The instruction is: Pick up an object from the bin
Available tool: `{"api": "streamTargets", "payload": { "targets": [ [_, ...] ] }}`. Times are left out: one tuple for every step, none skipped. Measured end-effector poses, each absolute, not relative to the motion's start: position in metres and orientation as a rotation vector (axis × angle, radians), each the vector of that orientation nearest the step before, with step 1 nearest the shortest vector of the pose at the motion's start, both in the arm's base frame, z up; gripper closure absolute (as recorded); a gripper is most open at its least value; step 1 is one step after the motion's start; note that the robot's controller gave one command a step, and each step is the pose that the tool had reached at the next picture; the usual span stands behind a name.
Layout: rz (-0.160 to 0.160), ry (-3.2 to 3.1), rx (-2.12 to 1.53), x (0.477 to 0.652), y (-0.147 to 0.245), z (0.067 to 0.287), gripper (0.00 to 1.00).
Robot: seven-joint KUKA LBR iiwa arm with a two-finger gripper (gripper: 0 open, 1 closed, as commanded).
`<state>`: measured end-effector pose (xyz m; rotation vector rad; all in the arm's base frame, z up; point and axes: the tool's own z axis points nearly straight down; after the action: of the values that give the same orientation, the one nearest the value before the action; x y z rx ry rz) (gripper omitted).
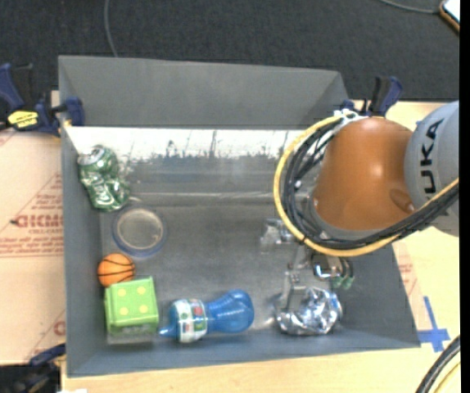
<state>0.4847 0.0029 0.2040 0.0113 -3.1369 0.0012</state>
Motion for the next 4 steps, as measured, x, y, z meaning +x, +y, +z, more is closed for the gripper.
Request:
{"api": "streamTargets", "payload": {
  "targets": [
    [0.001,-3.144,0.011,0.486,0.003,0.207,0.0],
    [0.004,-3.107,0.501,0.48,-0.092,0.096,0.0],
    [0.004,-3.072,0.71,0.478,-0.094,0.152,0.0],
    [0.004,-3.078,0.658,0.481,-0.074,0.1,0.0]
  ]
}}
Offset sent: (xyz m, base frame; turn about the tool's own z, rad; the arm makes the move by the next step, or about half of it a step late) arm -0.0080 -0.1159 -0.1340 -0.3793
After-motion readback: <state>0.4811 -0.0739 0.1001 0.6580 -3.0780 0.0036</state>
